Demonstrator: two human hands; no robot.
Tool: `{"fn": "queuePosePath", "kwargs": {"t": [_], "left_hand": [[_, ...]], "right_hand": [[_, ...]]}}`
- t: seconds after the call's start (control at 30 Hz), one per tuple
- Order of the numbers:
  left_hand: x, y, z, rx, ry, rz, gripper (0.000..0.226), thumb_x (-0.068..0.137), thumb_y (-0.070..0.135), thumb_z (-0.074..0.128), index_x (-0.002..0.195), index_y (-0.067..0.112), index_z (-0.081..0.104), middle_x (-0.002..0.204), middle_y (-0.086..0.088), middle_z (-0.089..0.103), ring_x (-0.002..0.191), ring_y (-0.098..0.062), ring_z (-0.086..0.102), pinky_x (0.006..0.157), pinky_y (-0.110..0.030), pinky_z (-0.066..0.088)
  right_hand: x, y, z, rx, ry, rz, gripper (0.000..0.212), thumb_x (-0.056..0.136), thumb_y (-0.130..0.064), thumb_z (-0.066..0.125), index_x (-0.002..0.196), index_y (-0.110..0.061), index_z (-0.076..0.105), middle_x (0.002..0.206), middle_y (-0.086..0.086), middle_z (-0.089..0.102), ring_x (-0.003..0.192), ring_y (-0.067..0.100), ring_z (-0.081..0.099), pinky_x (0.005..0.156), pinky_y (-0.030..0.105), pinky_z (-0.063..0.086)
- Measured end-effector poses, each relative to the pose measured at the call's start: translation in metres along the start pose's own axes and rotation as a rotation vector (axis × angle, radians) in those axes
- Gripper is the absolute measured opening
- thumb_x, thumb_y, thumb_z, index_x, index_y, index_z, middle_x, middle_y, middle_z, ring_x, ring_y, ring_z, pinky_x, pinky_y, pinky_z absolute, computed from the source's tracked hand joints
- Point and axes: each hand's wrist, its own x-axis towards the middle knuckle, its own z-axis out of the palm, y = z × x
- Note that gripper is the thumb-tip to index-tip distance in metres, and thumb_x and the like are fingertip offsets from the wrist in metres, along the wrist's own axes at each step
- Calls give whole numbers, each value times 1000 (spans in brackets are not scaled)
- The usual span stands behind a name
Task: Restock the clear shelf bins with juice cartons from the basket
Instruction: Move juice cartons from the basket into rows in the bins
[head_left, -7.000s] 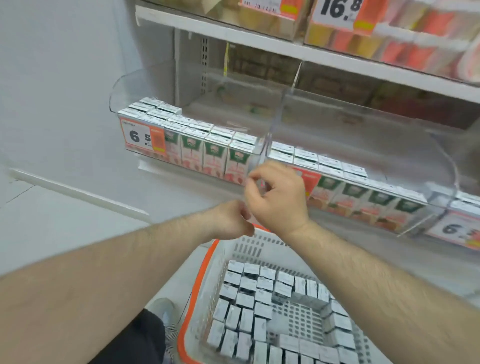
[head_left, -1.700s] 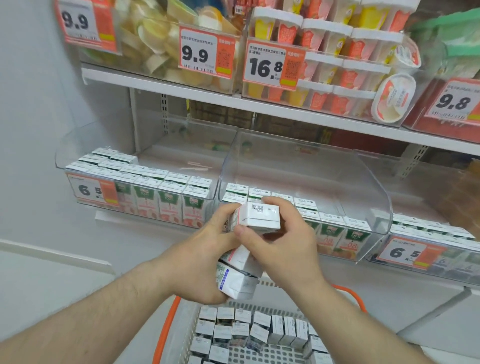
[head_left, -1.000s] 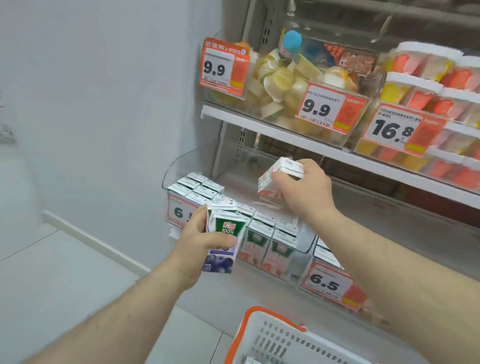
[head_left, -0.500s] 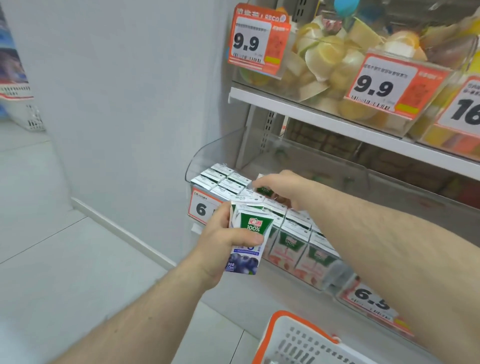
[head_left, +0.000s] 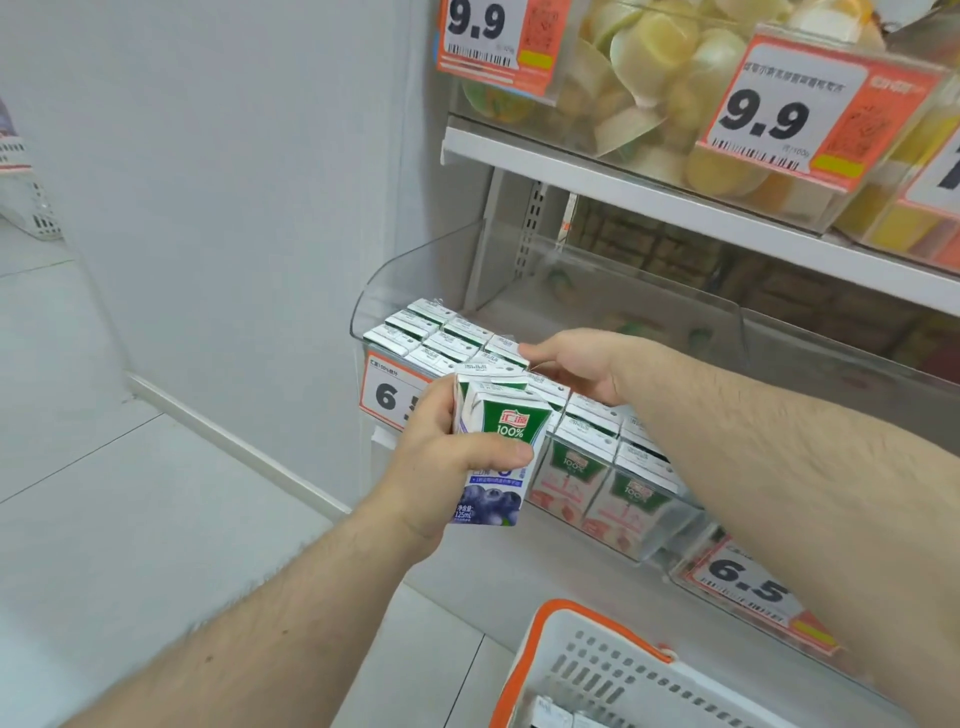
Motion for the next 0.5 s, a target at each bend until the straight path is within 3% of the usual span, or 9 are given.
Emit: {"fn": "queuePosePath", "kwargs": {"t": [0.13, 0.23, 0.3, 0.4, 0.5], "left_hand": [[0, -1, 2, 54, 5, 29, 72, 46, 11, 78, 115, 14, 58, 104, -10, 74, 93, -34, 71, 70, -41, 56], [-6, 1, 5, 123, -51, 75, 72, 45, 12, 79, 113, 17, 57, 102, -6, 74, 89, -27, 72, 62, -36, 56], [-12, 4, 12, 168, -103, 107, 71, 45, 15, 80, 112, 21, 57, 101, -3, 74, 91, -25, 72, 65, -38, 58], [-21, 7, 26, 253, -168, 152, 74, 46, 25, 81, 115, 23, 55, 106, 0, 72, 101, -21, 70, 82, -40, 58], [-28, 4, 43, 299, -215, 147, 76, 47, 29, 82, 116, 20, 53, 107, 1, 72, 102, -19, 69, 87, -40, 56]], "right_hand": [[-7, -2, -1, -202, 116, -28, 38, 93, -47, 61, 105, -11, 67, 98, 1, 75, 79, 19, 70, 66, 32, 55], [-13, 0, -1, -480, 342, -133, 58, 82, -63, 67, 103, -9, 67, 97, 1, 73, 89, 19, 69, 78, 36, 58], [-23, -1, 0, -558, 500, -263, 60, 81, -62, 68, 103, -6, 67, 97, 2, 71, 90, 20, 68, 82, 35, 57], [-58, 0, 6, -367, 710, -527, 34, 88, -49, 65, 91, -15, 68, 90, -4, 70, 85, 16, 67, 82, 36, 56], [-112, 21, 12, -95, 754, -714, 16, 88, -35, 65, 78, -22, 68, 75, -4, 72, 76, 16, 72, 69, 33, 56]]}}
